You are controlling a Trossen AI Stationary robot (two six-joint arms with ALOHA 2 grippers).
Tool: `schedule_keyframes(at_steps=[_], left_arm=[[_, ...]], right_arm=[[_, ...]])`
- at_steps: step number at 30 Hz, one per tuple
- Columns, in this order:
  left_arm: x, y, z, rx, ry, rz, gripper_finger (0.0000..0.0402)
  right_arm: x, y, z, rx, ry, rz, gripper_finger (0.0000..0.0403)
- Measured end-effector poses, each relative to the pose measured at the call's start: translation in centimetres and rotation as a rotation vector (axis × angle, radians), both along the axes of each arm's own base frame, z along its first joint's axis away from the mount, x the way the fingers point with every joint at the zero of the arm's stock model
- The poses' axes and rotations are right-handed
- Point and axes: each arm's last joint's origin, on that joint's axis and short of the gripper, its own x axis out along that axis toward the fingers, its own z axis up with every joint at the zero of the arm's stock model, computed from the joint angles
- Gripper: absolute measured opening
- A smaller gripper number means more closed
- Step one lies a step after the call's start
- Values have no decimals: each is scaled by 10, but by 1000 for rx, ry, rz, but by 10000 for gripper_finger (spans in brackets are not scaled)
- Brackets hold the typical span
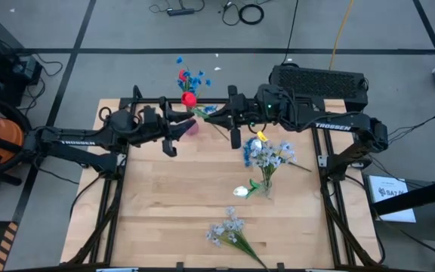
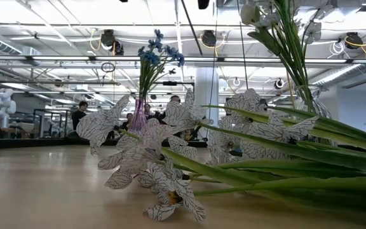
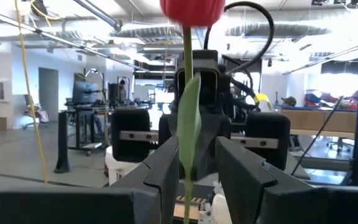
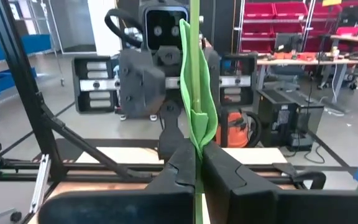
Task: Sort flowers into vase by color
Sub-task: Put the red flower into the pink vase
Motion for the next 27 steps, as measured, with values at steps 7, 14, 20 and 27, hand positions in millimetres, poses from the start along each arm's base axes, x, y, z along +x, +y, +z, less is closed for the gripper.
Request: schedule_keyframes(at_steps=[7, 14, 20, 27], left_arm=[[3, 0, -3, 1, 17, -15, 111], [17, 1, -11, 0, 28, -17, 111], [22, 4, -13, 2, 3, -6, 111], [22, 8, -13, 0, 4, 7, 111]], right_arm=[[0, 0, 2, 4, -18, -17, 0], [0, 0, 2, 5, -15, -16, 0], [0, 2, 1, 7, -5, -8, 0], [1, 7, -1, 9, 10, 2, 0]])
